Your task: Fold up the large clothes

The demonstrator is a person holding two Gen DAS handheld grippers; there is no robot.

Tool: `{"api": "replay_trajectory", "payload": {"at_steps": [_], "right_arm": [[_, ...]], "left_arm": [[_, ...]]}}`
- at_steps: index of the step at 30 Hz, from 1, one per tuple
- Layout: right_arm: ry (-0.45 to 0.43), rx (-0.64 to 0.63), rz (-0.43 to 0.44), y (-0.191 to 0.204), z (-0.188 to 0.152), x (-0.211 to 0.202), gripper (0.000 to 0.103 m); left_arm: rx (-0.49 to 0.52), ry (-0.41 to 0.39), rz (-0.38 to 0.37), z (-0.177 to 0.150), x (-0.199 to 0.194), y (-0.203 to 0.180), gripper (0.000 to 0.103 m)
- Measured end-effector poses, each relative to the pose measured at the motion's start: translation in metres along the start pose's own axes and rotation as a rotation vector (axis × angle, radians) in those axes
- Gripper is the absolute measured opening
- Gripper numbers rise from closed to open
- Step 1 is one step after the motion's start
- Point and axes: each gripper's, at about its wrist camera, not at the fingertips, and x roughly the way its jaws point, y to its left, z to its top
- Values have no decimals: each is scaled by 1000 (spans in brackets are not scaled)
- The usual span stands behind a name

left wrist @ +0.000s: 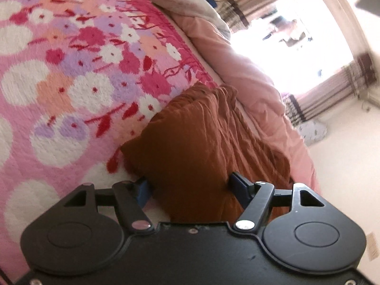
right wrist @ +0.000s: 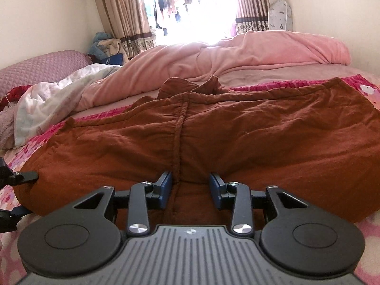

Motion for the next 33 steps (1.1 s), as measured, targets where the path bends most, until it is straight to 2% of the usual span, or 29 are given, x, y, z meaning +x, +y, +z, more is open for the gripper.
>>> {"api": "replay_trajectory", "payload": {"at_steps": [14, 19, 23, 27, 29, 33], "right_arm": [[21, -9, 3, 1, 5, 0, 42], [54, -7, 4, 1, 17, -5, 43], [-33, 14, 7, 7, 37, -15, 43], [-60, -7, -26, 16, 49, 6, 42], [-28, -32, -66, 19, 47, 24, 37], [6, -61, -93, 20, 36, 45, 36]], "left_arm": [[38, -32, 29, 31, 42, -13, 71], [48, -15, 23, 32, 40, -10, 58], [55, -12, 26, 31, 40, -10, 55], [75, -8, 35, 31, 41, -13, 55], [81, -7, 32, 31, 41, -12, 55], [128, -10, 38, 30, 43, -15, 55]]}}
